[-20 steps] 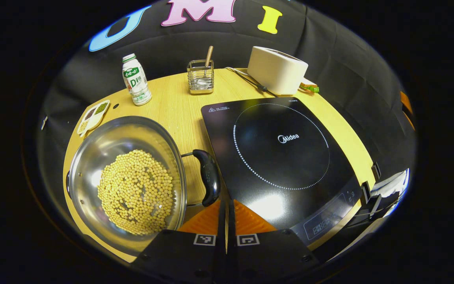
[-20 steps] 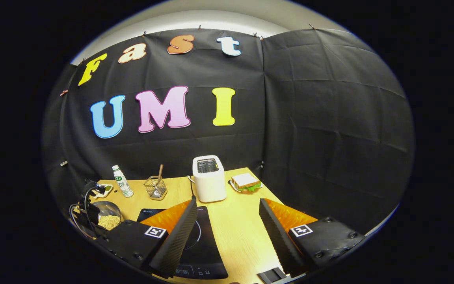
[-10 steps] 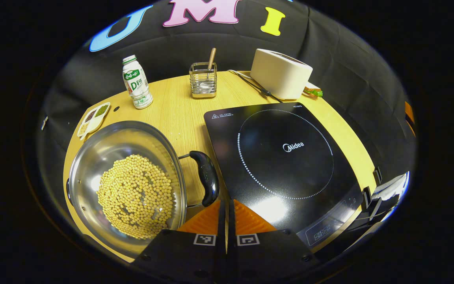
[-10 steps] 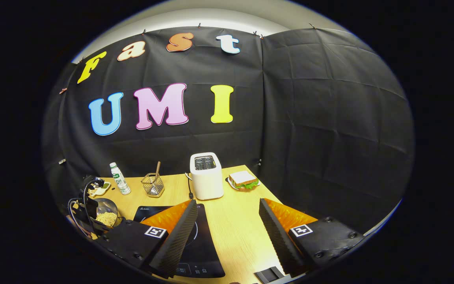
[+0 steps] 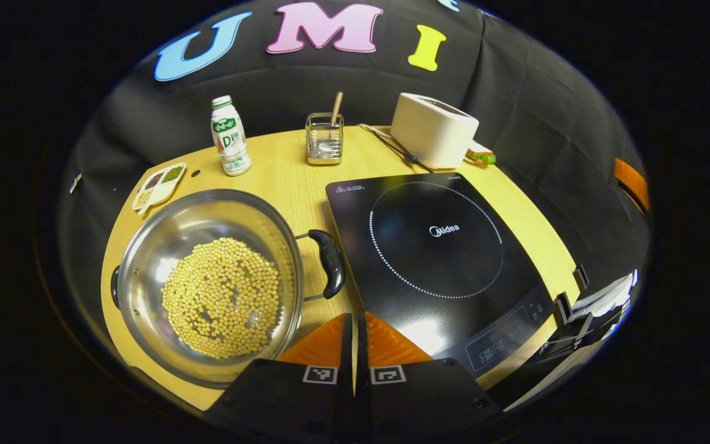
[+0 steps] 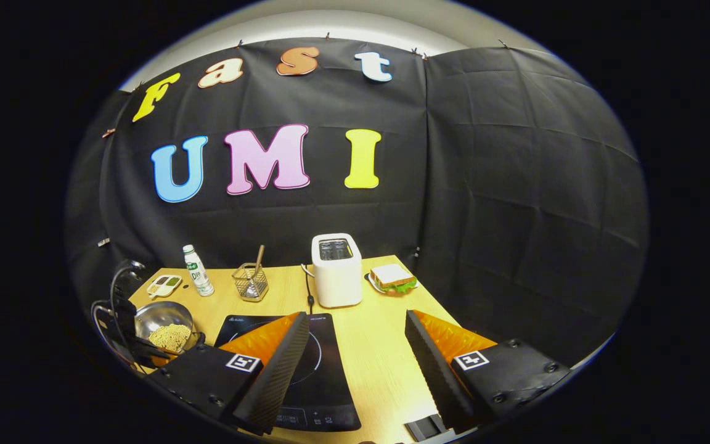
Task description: First push the handle of the pot to place it horizontally, then grasp the pot with both hands and set it on the induction cooktop.
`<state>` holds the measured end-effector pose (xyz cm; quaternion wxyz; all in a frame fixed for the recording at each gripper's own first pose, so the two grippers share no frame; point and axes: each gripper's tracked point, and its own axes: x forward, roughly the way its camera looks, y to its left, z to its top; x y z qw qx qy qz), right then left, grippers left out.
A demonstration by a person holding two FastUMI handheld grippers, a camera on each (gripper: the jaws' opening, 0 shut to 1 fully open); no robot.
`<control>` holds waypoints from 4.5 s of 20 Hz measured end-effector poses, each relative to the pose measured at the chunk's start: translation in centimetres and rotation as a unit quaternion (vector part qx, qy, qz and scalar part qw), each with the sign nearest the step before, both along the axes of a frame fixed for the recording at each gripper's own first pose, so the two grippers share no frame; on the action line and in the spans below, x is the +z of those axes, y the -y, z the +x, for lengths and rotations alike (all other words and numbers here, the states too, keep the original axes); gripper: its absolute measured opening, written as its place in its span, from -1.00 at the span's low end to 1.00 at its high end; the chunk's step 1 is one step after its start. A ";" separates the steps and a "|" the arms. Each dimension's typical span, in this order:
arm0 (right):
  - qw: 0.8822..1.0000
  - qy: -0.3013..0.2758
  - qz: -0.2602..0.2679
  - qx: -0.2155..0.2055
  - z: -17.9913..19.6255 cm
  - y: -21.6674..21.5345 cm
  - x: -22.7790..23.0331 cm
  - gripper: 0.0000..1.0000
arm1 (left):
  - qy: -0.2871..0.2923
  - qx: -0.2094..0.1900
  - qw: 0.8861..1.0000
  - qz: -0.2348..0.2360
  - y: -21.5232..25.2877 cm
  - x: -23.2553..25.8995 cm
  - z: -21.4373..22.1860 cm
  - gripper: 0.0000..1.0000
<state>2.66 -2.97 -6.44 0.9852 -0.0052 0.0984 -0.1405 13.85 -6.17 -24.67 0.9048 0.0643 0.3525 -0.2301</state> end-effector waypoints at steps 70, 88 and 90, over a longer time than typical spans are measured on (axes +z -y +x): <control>0.911 -0.358 0.067 0.193 15.6 -32.3 -27.3 0.39 | 0.052 0.138 0.985 -0.086 -31.5 -4.9 14.5 0.39; 0.913 -0.342 0.081 0.210 15.0 -33.2 -26.4 0.23 | 0.021 0.168 0.983 -0.070 -32.1 -4.3 12.6 0.24; 0.912 -0.342 0.086 0.209 14.6 -33.1 -25.7 0.23 | 0.026 0.166 0.984 -0.064 -32.0 -3.2 12.2 0.24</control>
